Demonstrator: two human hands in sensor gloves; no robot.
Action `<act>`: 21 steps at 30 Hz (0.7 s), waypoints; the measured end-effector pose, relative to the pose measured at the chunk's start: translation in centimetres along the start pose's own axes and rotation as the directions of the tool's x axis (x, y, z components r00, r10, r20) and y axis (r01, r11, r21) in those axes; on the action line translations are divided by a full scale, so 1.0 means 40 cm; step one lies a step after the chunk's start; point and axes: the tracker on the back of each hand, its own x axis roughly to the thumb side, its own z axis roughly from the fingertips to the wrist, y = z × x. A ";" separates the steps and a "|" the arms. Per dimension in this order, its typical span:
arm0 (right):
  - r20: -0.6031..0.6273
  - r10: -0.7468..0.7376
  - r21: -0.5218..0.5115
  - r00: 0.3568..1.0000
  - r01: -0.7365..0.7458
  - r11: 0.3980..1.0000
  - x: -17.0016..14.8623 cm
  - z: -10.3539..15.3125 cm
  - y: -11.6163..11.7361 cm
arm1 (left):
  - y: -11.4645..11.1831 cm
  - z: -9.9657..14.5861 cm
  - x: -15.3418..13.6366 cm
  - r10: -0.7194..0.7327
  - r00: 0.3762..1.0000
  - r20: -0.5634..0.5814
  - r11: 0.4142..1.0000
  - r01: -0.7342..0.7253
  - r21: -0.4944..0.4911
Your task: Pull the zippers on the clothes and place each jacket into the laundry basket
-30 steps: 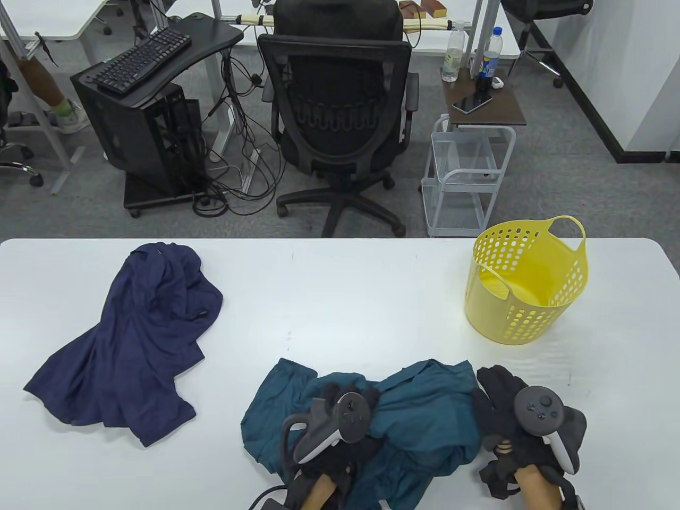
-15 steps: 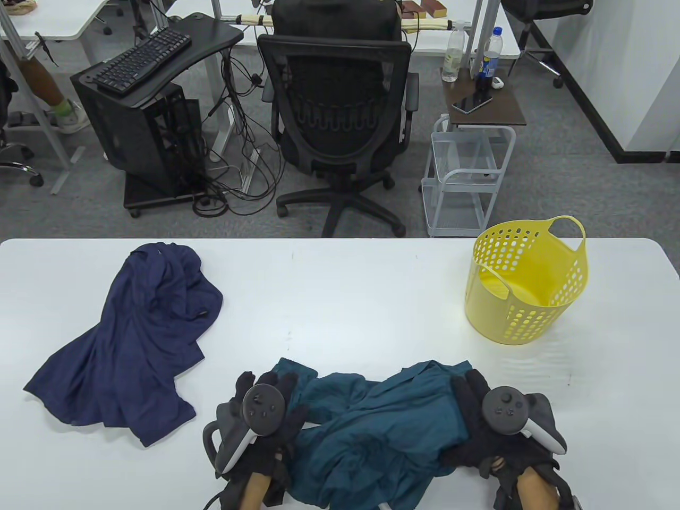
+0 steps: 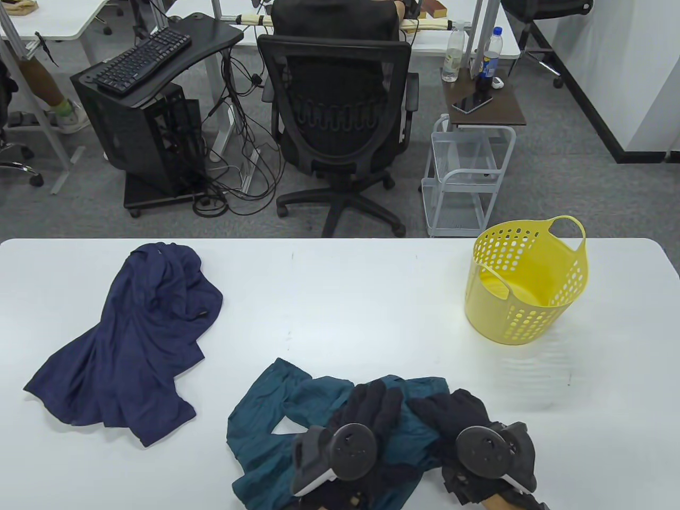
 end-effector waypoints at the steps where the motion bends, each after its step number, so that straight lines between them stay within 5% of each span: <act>1: 0.023 -0.034 -0.017 0.999 0.035 0.999 0.013 0.001 0.003 | -0.006 -0.007 -0.001 -0.058 0.998 -0.034 0.998 0.059 0.023; 5: -0.055 0.099 0.036 0.994 -0.097 0.995 -0.014 0.004 0.024 | -0.015 -0.027 -0.056 0.034 0.990 -0.136 0.999 -0.028 0.045; 7: -0.153 0.047 0.039 0.987 -0.041 0.998 -0.045 0.007 0.029 | -0.008 -0.029 -0.092 0.083 0.979 -0.188 0.994 -0.068 0.084; 9: -0.288 -0.014 0.179 0.957 0.068 0.982 -0.072 0.010 0.044 | 0.000 -0.028 -0.127 0.157 0.965 -0.211 0.985 -0.138 0.103; 12: -0.398 -0.072 0.406 0.915 0.245 0.880 -0.096 0.018 0.093 | 0.007 -0.016 -0.161 0.303 0.928 -0.217 0.950 -0.277 0.143; 15: -0.414 -0.120 0.428 0.902 0.309 0.849 -0.083 0.016 0.135 | 0.002 -0.009 -0.163 0.405 0.898 -0.173 0.913 -0.388 0.125; 21: -0.434 -0.071 0.320 0.898 0.227 0.920 -0.063 -0.003 0.171 | -0.005 -0.009 -0.151 0.590 0.802 -0.095 0.806 -0.591 0.016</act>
